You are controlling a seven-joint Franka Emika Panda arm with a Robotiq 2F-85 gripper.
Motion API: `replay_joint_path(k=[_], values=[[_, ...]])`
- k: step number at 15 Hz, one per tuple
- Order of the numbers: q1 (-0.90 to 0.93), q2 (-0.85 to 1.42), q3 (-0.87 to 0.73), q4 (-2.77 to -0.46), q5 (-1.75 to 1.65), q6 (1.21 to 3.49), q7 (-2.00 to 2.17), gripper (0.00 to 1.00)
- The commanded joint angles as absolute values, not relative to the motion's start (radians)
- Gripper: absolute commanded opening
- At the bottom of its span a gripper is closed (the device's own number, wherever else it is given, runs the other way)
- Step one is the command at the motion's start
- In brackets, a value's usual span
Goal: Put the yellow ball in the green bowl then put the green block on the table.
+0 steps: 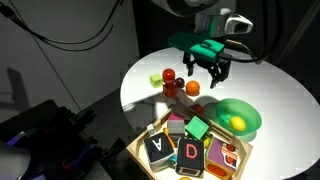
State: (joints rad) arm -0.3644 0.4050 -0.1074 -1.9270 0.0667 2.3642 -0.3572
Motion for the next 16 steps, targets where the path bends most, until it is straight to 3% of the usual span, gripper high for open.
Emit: replay_joint_path(k=[1,16], values=[[-0.360,0.304,-0.106,-2.052,0.087,2.404,-0.412,1.00],[-0.274,0.050,-0.160,-2.259,0.025,2.218,-0.374,1.00]])
